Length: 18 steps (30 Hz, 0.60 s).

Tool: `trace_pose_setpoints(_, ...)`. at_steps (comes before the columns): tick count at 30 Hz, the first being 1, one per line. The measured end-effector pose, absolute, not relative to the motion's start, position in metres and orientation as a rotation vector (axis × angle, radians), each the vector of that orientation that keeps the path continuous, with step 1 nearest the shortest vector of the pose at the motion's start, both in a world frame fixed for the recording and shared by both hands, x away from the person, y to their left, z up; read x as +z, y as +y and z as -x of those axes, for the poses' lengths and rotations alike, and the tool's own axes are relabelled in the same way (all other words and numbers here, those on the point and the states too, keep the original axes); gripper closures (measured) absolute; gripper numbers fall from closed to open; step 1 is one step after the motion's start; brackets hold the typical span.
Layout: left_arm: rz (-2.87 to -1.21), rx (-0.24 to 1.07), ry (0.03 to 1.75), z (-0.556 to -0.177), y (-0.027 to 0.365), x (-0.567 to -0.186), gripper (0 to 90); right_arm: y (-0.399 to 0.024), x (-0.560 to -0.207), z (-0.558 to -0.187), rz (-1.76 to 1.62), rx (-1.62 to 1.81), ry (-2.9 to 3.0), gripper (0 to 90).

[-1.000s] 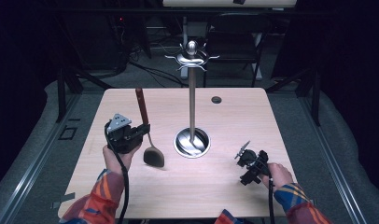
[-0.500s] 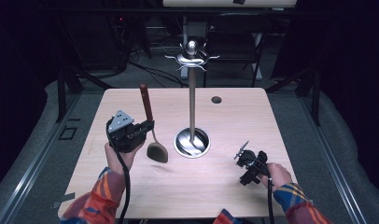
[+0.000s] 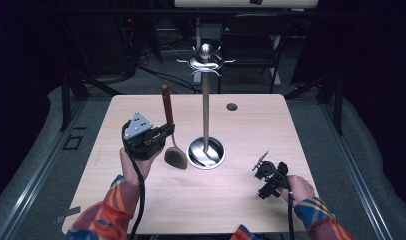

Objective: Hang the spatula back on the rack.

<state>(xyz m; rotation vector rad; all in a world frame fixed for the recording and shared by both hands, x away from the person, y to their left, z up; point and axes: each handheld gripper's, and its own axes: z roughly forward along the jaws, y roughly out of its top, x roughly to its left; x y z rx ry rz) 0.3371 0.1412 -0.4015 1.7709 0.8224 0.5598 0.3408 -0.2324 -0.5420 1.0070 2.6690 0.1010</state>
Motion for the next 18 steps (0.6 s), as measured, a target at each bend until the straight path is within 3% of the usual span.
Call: trace_pose_setpoints(18, -1.772, 0.508, 0.727, -0.351, 0.135, -0.381, 84.0, -0.239, -0.540, -0.335, -1.063, 0.150, 2.611, 15.5)
